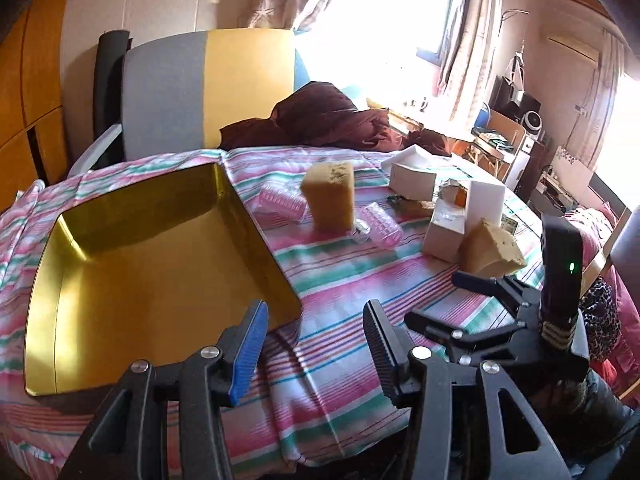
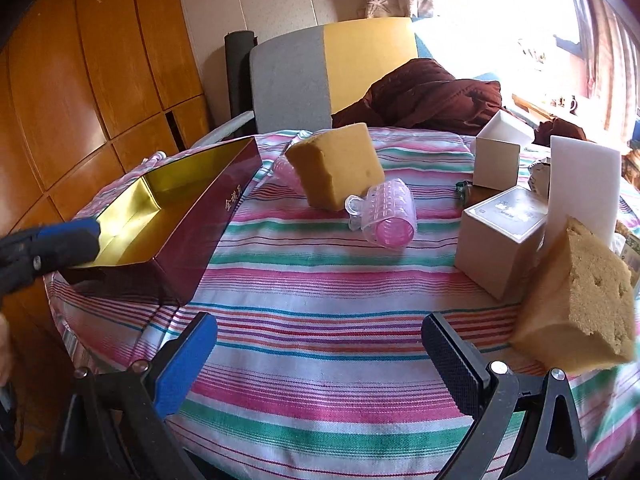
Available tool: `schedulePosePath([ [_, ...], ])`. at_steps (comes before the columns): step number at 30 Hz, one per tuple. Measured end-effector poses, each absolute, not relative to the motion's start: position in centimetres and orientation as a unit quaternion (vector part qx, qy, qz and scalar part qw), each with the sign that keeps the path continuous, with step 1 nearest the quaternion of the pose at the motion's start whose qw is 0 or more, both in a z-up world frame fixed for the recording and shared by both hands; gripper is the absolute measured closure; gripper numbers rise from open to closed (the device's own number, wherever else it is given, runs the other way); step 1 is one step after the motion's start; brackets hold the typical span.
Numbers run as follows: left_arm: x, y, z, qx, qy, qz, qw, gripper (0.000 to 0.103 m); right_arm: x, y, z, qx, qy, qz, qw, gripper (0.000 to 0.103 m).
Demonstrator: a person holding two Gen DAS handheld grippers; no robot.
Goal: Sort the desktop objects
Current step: 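Close the left gripper on the yellow sponge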
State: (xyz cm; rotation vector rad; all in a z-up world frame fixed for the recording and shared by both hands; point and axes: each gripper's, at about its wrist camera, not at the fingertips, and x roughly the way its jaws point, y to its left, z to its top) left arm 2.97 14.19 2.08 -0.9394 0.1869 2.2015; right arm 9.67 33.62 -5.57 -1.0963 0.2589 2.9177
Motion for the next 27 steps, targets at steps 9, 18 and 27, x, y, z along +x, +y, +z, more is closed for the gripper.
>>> schedulePosePath([
  [9,-2.5,23.0,2.6,-0.401,0.116,0.83,0.371,0.052,9.9,35.3,-6.2,-0.341,0.107,0.934,-0.001,0.0],
  [18,-7.8,28.7,1.6,-0.424,0.139,0.82,0.358,0.052,9.4,35.1,-6.8,-0.33,0.104,0.938,-0.017,0.0],
  [27,-10.6,29.7,0.5,-0.435,0.137,0.823,0.338,0.052,8.8,36.2,-8.1,-0.339,0.122,0.933,-0.018,0.0],
])
